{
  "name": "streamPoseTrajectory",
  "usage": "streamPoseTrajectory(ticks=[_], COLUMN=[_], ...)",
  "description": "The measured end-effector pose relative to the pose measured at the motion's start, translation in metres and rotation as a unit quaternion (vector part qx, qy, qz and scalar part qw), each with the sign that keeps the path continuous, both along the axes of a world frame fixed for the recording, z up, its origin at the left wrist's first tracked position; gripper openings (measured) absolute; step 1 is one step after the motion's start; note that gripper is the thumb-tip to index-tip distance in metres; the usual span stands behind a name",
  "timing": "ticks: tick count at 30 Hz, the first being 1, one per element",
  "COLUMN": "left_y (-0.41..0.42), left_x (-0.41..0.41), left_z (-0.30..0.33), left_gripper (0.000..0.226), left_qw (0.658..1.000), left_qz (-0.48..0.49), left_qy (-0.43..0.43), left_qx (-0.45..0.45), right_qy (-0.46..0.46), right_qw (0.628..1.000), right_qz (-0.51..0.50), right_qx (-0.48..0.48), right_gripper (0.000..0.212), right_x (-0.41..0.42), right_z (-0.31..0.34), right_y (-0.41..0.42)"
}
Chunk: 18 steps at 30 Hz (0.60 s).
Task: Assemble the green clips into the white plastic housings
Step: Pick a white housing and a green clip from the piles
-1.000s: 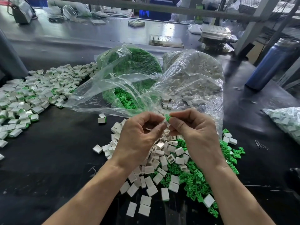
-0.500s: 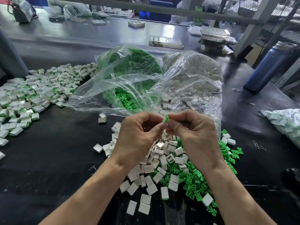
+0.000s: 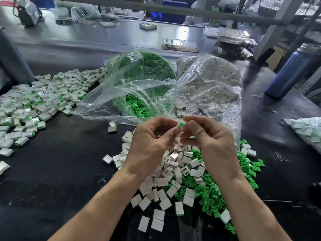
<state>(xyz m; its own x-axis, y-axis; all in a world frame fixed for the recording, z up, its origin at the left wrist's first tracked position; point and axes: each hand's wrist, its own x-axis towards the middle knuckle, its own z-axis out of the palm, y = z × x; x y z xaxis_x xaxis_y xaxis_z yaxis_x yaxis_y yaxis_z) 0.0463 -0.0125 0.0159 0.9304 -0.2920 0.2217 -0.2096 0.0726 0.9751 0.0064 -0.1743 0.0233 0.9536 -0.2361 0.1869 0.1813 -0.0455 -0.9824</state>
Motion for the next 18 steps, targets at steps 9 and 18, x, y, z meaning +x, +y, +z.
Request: streamPoseTrajectory(ticks=[9, 18], left_y=[-0.011, -0.023], left_x=[-0.007, -0.014], left_z=[0.006, 0.007], left_gripper=[0.013, 0.006], left_qw=[0.998, 0.995], left_qz=[-0.01, 0.0], left_qy=[-0.068, -0.093], left_qx=[0.007, 0.032], right_qy=[0.134, 0.118], right_qw=[0.987, 0.982], right_qz=[0.065, -0.007], right_qx=[0.055, 0.148], right_gripper=[0.071, 0.056], right_x=[-0.007, -0.005], right_z=[0.006, 0.006], right_y=[0.016, 0.032])
